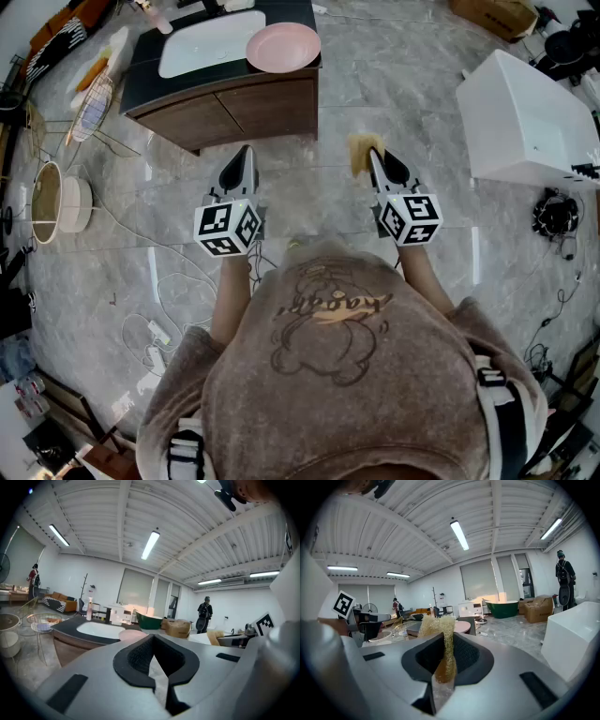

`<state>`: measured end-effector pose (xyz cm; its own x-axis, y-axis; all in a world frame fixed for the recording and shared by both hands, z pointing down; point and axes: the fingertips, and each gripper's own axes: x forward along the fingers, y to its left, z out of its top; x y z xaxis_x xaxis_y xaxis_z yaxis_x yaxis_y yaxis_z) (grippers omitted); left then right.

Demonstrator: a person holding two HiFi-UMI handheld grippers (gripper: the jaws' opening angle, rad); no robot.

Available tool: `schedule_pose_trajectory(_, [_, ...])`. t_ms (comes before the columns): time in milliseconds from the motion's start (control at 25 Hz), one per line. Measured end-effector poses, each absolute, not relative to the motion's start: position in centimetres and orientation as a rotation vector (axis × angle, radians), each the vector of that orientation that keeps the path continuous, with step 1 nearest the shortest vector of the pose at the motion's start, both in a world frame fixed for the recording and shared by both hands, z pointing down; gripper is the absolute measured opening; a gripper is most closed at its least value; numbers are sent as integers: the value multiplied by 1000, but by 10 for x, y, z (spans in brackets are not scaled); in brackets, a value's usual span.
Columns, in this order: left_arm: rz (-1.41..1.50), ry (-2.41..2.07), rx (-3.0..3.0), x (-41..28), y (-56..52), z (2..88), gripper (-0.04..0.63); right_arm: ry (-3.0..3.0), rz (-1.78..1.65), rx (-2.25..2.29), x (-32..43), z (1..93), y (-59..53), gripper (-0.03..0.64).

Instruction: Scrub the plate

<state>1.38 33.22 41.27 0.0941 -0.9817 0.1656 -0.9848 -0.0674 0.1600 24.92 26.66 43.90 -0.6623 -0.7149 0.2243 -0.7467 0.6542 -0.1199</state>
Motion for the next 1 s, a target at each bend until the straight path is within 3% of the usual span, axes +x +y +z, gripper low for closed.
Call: schedule_pose_trajectory(1000, [37,-1853,2213,-41,334,436,17,-2688,370,1244,176,463,289,48])
